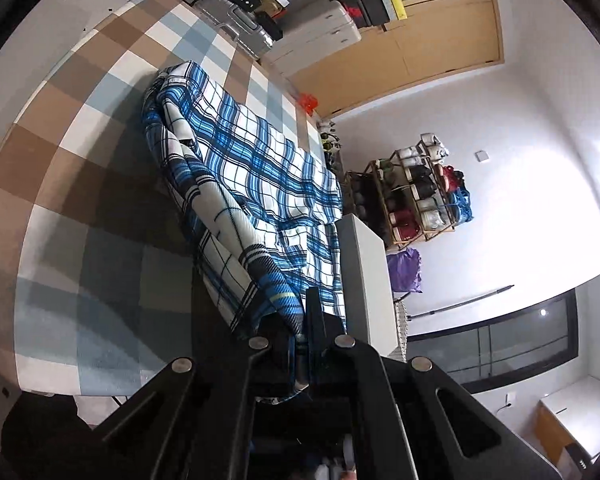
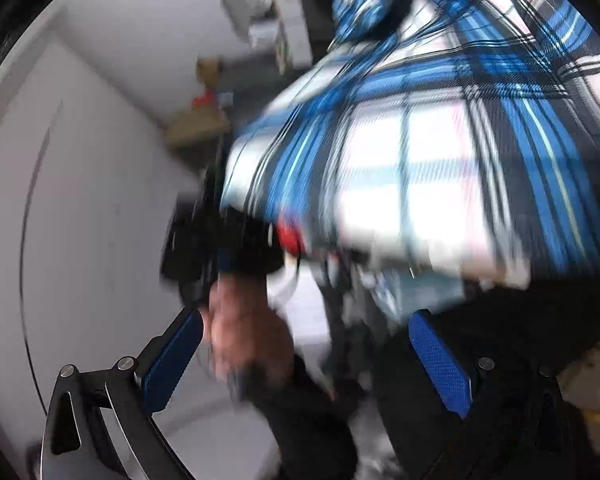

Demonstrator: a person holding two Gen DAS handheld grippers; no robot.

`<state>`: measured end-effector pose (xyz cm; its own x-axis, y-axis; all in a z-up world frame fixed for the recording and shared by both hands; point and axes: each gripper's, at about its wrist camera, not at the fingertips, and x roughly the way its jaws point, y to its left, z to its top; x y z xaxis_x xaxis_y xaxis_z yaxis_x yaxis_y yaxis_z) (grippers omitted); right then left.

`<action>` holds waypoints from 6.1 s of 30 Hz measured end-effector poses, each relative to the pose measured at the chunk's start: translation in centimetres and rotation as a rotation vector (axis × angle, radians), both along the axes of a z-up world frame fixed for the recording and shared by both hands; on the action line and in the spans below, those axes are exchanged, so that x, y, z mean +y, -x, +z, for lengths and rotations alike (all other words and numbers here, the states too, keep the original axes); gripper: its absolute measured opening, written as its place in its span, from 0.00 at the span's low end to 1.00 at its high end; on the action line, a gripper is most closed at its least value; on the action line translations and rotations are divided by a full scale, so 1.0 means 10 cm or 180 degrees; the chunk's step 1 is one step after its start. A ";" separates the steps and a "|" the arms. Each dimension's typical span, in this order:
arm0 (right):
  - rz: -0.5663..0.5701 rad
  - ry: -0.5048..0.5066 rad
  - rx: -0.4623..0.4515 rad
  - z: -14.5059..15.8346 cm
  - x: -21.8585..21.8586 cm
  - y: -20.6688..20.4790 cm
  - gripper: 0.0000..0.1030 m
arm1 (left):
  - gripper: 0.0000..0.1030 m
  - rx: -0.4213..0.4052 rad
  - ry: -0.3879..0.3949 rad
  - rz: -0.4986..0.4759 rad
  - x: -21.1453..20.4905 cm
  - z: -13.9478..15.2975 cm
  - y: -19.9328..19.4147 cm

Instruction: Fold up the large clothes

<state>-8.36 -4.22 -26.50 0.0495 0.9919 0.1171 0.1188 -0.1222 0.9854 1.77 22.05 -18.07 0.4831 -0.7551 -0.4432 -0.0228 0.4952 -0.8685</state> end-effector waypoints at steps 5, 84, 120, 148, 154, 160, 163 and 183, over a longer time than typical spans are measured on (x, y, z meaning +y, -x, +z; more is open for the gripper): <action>-0.1304 0.0105 0.0152 -0.11 -0.33 -0.08 1.00 | 0.00 -0.0117 0.0002 -0.0049 0.18 0.03 0.18; -0.1170 0.4563 -0.0522 1.57 -2.27 -3.63 0.03 | 0.00 0.0893 -0.0931 0.0919 0.75 -0.16 -1.82; 0.0103 0.5142 -0.1924 0.74 -1.24 -3.35 1.00 | 0.67 0.0646 -0.0894 0.1526 1.12 0.26 -1.89; -0.1126 0.2403 0.0139 -0.01 -2.18 -2.66 1.00 | 0.67 0.1082 -0.0029 0.1490 0.46 -0.93 -1.16; -0.1379 0.2989 -0.0088 0.13 -2.05 -3.01 0.19 | 0.43 0.0938 0.0256 0.1931 0.55 -1.01 -1.31; -0.1713 0.3296 -0.0430 0.34 -2.03 -2.70 0.05 | 0.05 0.0764 0.0271 0.1934 0.63 -0.83 -1.15; -0.1769 0.3513 -0.0797 0.59 -1.99 -2.45 0.03 | 0.05 0.0716 0.0098 0.1824 0.59 -0.70 -1.02; -0.1217 0.3501 0.0000 0.73 -2.72 -0.64 0.09 | 0.62 0.0927 -0.0263 0.0983 0.81 -0.38 0.01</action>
